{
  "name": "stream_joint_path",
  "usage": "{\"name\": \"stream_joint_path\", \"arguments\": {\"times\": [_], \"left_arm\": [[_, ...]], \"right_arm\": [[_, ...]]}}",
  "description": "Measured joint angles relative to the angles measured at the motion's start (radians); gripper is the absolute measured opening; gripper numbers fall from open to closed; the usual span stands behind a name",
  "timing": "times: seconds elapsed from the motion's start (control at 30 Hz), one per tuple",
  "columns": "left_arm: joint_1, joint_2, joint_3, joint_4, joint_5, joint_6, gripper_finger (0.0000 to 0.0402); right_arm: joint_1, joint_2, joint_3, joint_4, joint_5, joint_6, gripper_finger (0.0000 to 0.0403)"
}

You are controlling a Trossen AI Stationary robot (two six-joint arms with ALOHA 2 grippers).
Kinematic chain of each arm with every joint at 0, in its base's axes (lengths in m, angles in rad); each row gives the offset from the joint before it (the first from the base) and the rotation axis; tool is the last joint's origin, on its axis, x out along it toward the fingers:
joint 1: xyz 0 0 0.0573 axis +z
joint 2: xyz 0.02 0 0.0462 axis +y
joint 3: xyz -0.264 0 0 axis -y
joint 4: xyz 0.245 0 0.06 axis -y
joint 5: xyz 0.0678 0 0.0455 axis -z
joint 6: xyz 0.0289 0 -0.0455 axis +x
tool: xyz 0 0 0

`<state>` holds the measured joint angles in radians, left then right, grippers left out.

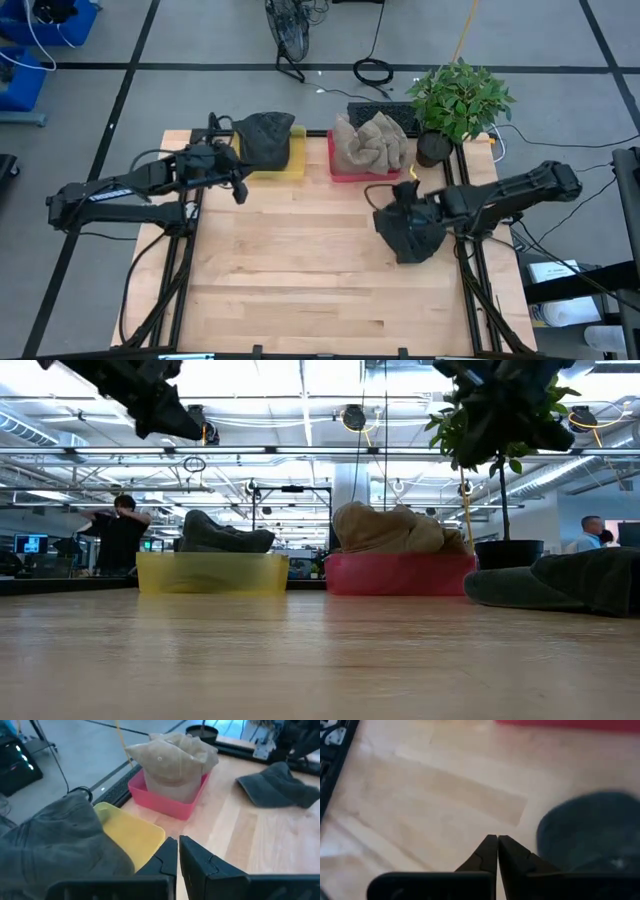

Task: Pick & Place hat
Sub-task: Put the black cap into the yellow bin

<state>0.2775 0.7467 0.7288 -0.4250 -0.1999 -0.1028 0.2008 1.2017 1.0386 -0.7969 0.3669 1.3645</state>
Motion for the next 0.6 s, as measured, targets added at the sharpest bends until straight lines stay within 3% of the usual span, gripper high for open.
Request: {"name": "stream_joint_path", "arguments": {"times": [0.2, 0.47, 0.6], "left_arm": [[0.041, 0.095, 0.0, 0.075, 0.104, 0.052, 0.0026], [0.093, 0.159, 0.0, 0.118, 0.215, 0.107, 0.0026], [0.11, 0.169, 0.0, 0.136, 0.241, 0.128, 0.0026]], "right_arm": [[0.141, 0.065, 0.051, -0.022, 0.003, 0.204, 0.0001], [0.35, 0.214, 0.168, -0.343, -0.082, 0.681, 0.0], [0.46, 0.24, 0.163, -0.374, -0.083, 0.838, 0.0]]}}
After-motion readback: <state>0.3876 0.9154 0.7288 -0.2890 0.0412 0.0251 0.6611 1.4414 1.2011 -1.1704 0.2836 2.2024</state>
